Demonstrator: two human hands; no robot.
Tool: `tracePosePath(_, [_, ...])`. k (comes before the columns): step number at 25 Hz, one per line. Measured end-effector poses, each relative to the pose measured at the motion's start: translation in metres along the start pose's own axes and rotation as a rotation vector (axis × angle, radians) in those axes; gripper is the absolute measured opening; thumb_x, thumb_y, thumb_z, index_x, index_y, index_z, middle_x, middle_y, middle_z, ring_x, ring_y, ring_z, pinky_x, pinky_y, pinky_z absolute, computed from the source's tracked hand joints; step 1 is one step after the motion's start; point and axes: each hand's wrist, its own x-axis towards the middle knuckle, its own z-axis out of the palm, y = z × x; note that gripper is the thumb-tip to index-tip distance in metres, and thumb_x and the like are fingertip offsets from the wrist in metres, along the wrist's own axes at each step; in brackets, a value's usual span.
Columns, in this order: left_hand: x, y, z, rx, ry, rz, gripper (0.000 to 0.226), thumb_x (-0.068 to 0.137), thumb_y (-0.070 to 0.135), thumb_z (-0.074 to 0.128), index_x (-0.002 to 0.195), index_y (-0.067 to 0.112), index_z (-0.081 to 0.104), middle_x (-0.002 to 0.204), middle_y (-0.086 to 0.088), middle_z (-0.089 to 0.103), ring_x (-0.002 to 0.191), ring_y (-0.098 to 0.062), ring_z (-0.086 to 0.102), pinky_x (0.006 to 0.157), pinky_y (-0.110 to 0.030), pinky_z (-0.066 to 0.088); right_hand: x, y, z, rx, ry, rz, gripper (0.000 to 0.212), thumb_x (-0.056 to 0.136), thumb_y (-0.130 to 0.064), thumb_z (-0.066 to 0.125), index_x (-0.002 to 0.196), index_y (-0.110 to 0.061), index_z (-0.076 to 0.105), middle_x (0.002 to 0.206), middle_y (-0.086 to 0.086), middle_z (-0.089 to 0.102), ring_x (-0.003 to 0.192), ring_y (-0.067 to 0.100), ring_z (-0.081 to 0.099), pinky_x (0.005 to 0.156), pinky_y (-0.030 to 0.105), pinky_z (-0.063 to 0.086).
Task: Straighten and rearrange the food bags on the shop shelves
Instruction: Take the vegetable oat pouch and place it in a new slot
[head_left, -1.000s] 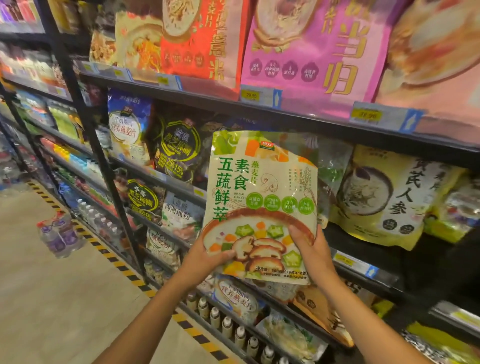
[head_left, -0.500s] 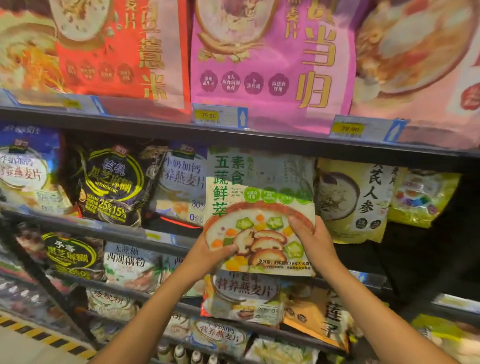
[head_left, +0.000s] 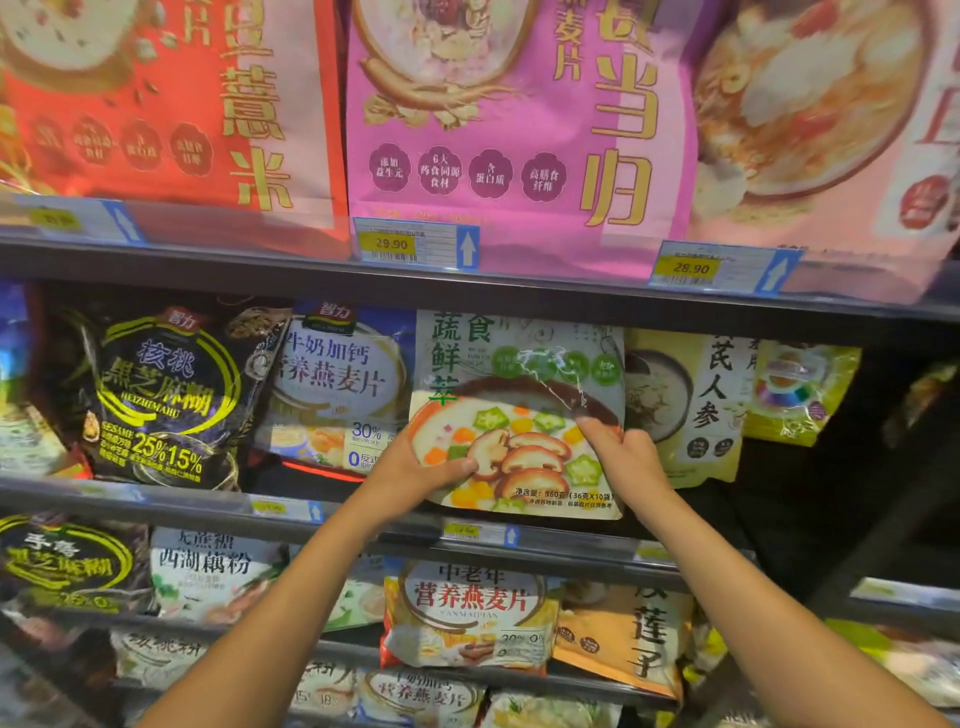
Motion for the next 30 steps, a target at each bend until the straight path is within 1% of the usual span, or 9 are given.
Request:
tracePosePath(3, [0.005, 0.0, 0.0, 0.098, 0.037, -0.03, 0.08, 0.073, 0.031, 0.094, 0.137, 0.034, 0.047, 0.115, 0.006, 0.074, 0.099, -0.004, 0.071, 0.074, -0.013, 0.058, 0.007, 0.007, 0.005, -0.059, -0.004, 0.03, 0.053, 0.082, -0.061, 0.067, 0.073, -0.01, 0.061, 0.07, 0.011, 0.057, 0.069, 0.024, 0.058, 0.066, 0.035, 0.04])
tracePosePath(6, [0.011, -0.008, 0.0, 0.196, 0.045, -0.074, 0.082, 0.056, 0.055, 0.096, 0.127, 0.029, 0.063, 0.105, 0.008, 0.079, 0.097, -0.008, 0.075, 0.089, -0.036, 0.063, 0.008, 0.018, 0.006, -0.084, -0.016, -0.006, 0.048, 0.092, -0.051, 0.069, 0.067, -0.009, 0.062, 0.064, 0.009, 0.056, 0.064, 0.021, 0.057, 0.063, 0.033, 0.04])
tracePosePath(8, [0.011, -0.013, -0.001, 0.263, 0.031, -0.095, 0.074, 0.051, 0.061, 0.094, 0.114, 0.031, 0.068, 0.101, 0.011, 0.079, 0.096, -0.008, 0.074, 0.091, -0.043, 0.062, 0.005, 0.023, 0.004, -0.088, -0.042, -0.072, 0.051, 0.09, -0.053, 0.069, 0.065, -0.011, 0.06, 0.061, 0.008, 0.058, 0.06, 0.019, 0.057, 0.061, 0.032, 0.041])
tracePosePath(10, [0.007, -0.016, -0.001, 0.322, 0.024, -0.115, 0.078, 0.047, 0.069, 0.091, 0.113, 0.033, 0.068, 0.102, 0.012, 0.078, 0.097, -0.007, 0.073, 0.091, -0.042, 0.061, 0.001, 0.03, 0.002, -0.134, -0.042, -0.101, 0.05, 0.086, -0.059, 0.071, 0.07, -0.015, 0.054, 0.069, 0.005, 0.057, 0.063, 0.017, 0.057, 0.059, 0.031, 0.041])
tracePosePath(13, [0.001, -0.023, 0.0, 0.429, 0.005, -0.088, 0.096, 0.042, 0.086, 0.083, 0.122, 0.038, 0.061, 0.11, 0.017, 0.074, 0.103, -0.007, 0.07, 0.093, -0.042, 0.06, -0.006, 0.039, 0.0, -0.155, -0.062, -0.096, 0.03, 0.088, -0.045, 0.076, 0.093, -0.023, 0.057, 0.097, 0.0, 0.065, 0.086, 0.009, 0.064, 0.068, 0.028, 0.05])
tracePosePath(15, [-0.001, -0.027, 0.0, 0.466, 0.012, -0.075, 0.1, 0.04, 0.093, 0.077, 0.124, 0.042, 0.058, 0.114, 0.018, 0.072, 0.106, -0.008, 0.069, 0.092, -0.043, 0.059, -0.005, 0.047, 0.0, -0.152, -0.068, -0.093, 0.04, 0.085, -0.049, 0.079, 0.109, -0.024, 0.058, 0.108, -0.002, 0.067, 0.098, 0.01, 0.067, 0.078, 0.032, 0.057])
tracePosePath(22, [-0.008, -0.019, 0.002, 0.52, 0.027, -0.08, 0.091, 0.045, 0.087, 0.077, 0.121, 0.041, 0.058, 0.112, 0.019, 0.071, 0.106, -0.012, 0.068, 0.093, -0.043, 0.058, -0.006, 0.047, -0.002, -0.143, -0.087, -0.086, 0.051, 0.082, -0.055, 0.077, 0.118, -0.025, 0.055, 0.116, -0.003, 0.067, 0.106, 0.009, 0.066, 0.088, 0.036, 0.058])
tracePosePath(26, [-0.012, -0.016, 0.003, 0.615, 0.036, -0.064, 0.079, 0.056, 0.085, 0.077, 0.12, 0.044, 0.054, 0.115, 0.018, 0.069, 0.108, -0.014, 0.067, 0.09, -0.041, 0.058, -0.011, 0.047, -0.002, -0.128, -0.094, -0.13, 0.072, 0.071, -0.074, 0.073, 0.124, -0.029, 0.057, 0.12, -0.007, 0.068, 0.109, 0.007, 0.066, 0.09, 0.035, 0.058])
tracePosePath(30, [-0.013, -0.017, 0.002, 0.725, 0.065, -0.037, 0.089, 0.056, 0.093, 0.068, 0.127, 0.043, 0.054, 0.116, 0.016, 0.07, 0.108, -0.018, 0.069, 0.086, -0.041, 0.059, -0.019, 0.041, 0.001, -0.139, -0.073, -0.135, 0.052, 0.086, -0.054, 0.074, 0.126, -0.029, 0.053, 0.122, -0.009, 0.065, 0.11, 0.003, 0.063, 0.084, 0.025, 0.052])
